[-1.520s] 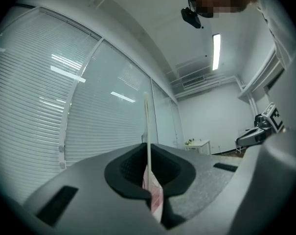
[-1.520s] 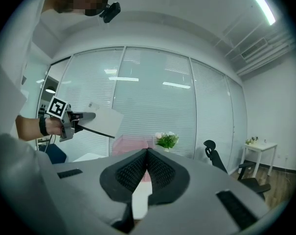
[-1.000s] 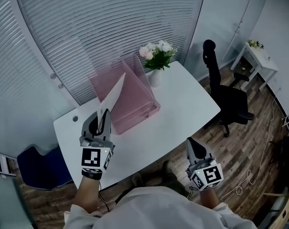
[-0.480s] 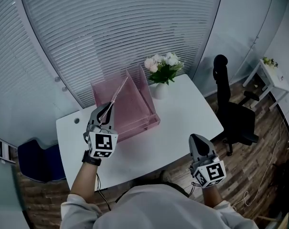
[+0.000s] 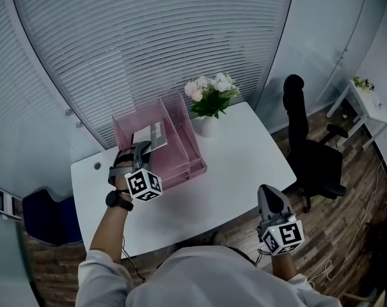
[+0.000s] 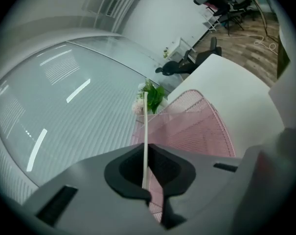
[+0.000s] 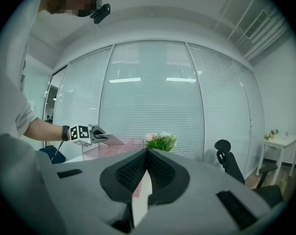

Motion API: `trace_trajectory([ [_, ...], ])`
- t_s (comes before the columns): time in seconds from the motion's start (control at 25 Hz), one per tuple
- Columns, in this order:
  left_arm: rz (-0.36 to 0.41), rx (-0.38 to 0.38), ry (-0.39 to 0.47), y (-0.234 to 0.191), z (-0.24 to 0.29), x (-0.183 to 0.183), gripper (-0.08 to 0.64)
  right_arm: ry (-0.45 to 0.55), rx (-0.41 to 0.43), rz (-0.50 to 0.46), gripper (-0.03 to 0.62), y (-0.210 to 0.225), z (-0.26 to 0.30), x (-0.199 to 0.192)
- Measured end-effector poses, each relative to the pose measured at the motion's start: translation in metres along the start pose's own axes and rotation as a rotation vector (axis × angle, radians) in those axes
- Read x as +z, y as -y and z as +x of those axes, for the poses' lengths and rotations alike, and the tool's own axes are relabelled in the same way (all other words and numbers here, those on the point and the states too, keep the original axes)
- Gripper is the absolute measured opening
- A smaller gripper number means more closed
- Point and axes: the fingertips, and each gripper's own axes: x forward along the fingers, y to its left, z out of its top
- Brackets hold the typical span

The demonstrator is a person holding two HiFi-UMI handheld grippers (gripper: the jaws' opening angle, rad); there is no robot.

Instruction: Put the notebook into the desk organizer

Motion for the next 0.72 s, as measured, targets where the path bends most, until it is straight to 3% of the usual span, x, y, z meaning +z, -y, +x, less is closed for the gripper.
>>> trace_trajectory([
  [0.2, 0.101, -0.039, -0.082, 0.018, 0.017, -0.004, 0.015, -0.003, -0.005, 0.009, 0.012, 0.018, 0.002, -0.004],
  [0.4, 0.145, -0.119, -0.125, 0.036, 0.025, -0.006, 0.017, -0.003, 0.009, 0.019, 0.012, 0.028, 0.011, -0.006],
  [0.72, 0.129, -0.361, -0.218, 0.065, 0.028, -0.014, 0.084, 0.004, 0.031, 0.031, 0.012, 0.035, 0.023, -0.01],
])
